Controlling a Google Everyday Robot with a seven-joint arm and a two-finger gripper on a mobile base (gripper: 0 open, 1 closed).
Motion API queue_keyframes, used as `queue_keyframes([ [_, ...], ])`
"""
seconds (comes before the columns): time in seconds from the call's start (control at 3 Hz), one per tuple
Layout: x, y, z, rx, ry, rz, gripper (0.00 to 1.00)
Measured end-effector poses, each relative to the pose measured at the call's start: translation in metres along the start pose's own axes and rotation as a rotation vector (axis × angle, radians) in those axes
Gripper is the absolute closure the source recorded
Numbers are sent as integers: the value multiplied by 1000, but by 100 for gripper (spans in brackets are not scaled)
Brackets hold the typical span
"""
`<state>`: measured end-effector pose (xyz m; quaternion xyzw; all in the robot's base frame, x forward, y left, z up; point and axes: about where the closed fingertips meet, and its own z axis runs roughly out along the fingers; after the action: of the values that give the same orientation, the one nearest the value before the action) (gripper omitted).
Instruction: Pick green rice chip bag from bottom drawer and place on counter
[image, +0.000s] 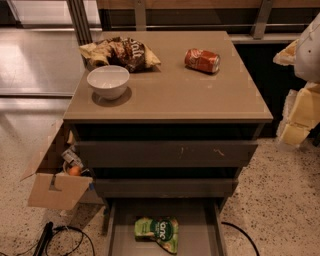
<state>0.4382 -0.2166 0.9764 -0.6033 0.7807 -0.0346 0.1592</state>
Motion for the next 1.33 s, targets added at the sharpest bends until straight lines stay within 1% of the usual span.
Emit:
queue_keyframes([
  [0.67, 0, 1, -2, 7, -21, -2, 0],
  [1.0, -4, 15, 15, 14, -61, 12, 0],
  [1.33, -4, 41, 70, -24, -128, 82, 0],
])
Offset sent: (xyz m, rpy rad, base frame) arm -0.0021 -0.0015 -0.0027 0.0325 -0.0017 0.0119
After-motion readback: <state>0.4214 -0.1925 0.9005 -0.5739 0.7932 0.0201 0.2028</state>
